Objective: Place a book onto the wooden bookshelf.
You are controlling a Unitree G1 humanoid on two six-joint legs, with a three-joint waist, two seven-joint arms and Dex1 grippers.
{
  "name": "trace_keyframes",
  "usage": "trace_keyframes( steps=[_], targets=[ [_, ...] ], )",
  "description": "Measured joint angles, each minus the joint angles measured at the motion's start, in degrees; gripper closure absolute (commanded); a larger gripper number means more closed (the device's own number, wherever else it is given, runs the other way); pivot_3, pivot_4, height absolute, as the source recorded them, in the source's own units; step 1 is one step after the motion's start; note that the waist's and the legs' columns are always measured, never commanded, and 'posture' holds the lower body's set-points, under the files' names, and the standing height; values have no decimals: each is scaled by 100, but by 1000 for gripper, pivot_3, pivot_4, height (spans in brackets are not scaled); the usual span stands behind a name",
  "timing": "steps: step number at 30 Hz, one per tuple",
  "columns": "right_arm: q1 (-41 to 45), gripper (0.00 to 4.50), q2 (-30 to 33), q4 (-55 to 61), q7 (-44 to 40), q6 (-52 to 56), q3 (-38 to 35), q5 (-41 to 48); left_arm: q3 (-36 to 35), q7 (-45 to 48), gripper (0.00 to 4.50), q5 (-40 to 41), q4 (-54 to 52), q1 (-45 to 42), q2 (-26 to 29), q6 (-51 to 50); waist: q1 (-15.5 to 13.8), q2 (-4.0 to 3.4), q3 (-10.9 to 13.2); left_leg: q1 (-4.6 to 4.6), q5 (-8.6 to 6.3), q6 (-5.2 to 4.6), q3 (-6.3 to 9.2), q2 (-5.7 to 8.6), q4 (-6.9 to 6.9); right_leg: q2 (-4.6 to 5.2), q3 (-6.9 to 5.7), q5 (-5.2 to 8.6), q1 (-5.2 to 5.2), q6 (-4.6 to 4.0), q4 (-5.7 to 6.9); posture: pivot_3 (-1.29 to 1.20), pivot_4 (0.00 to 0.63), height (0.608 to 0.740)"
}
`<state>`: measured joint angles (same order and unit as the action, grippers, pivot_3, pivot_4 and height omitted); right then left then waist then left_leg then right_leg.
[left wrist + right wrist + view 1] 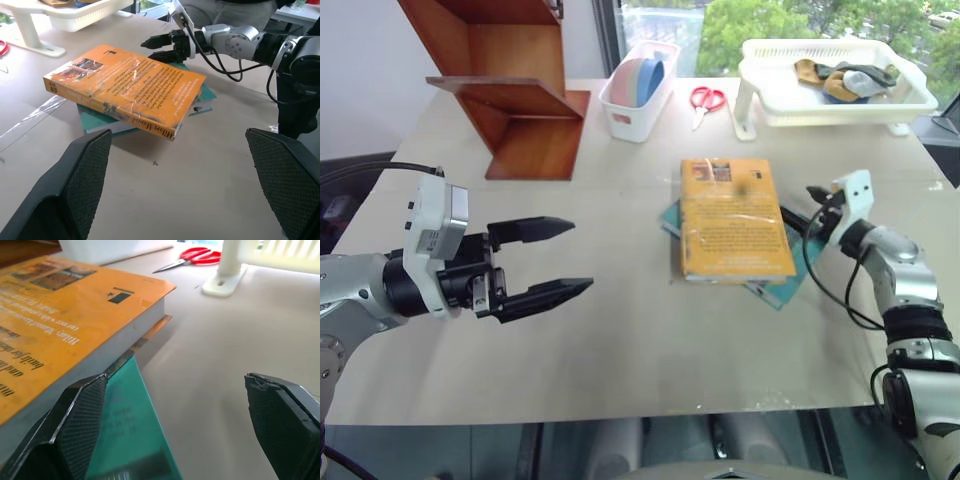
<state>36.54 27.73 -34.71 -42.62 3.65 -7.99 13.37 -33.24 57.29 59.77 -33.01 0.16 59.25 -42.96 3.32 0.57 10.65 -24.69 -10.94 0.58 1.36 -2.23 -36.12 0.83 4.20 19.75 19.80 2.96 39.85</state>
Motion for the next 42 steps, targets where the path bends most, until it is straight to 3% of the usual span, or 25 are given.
trace_keyframes(
  steps=[8, 14, 20, 28, 42],
  targets=[
    [934, 0, -360, -1091, 296, 370, -149, 120, 1, -12, 11, -4, -6, 1, -48, 10, 51, 0, 2, 3, 1, 1, 4, 0, -1, -2, -2, -1, -1, -1, 5, 0, 150, 740],
    [1197, 0, -439, -1264, -429, 1380, -295, 560, 0, -9, 11, -121, -3, 59, -115, 66, 52, 1, 2, 2, 1, 1, 5, -1, 5, -2, -6, -1, -1, -1, -1, 0, 150, 740],
    [927, 0, -626, -575, -903, 2113, -129, 730, -5, -11, 11, -179, -16, 196, -159, 86, 65, 3, 0, 6, 1, 1, 8, -5, 4, -7, -7, -1, -2, -1, 4, 0, 150, 740],
    [414, 0, -903, 674, -903, 2832, 128, 849, -32, -3, 11, -223, -12, 223, -160, 106, 58, 7, -2, 6, 1, 1, 9, -5, 4, -6, -7, 0, -2, -1, 3, 0, 150, 740],
    [22, 0, -855, 1220, -1300, 1841, 757, 492, -30, 105, 11, -279, 105, 195, -140, 114, 60, 7, -2, 5, 1, 2, 9, -5, 7, -5, -8, 0, -1, -1, 1, 0, 150, 740]
  ],
)
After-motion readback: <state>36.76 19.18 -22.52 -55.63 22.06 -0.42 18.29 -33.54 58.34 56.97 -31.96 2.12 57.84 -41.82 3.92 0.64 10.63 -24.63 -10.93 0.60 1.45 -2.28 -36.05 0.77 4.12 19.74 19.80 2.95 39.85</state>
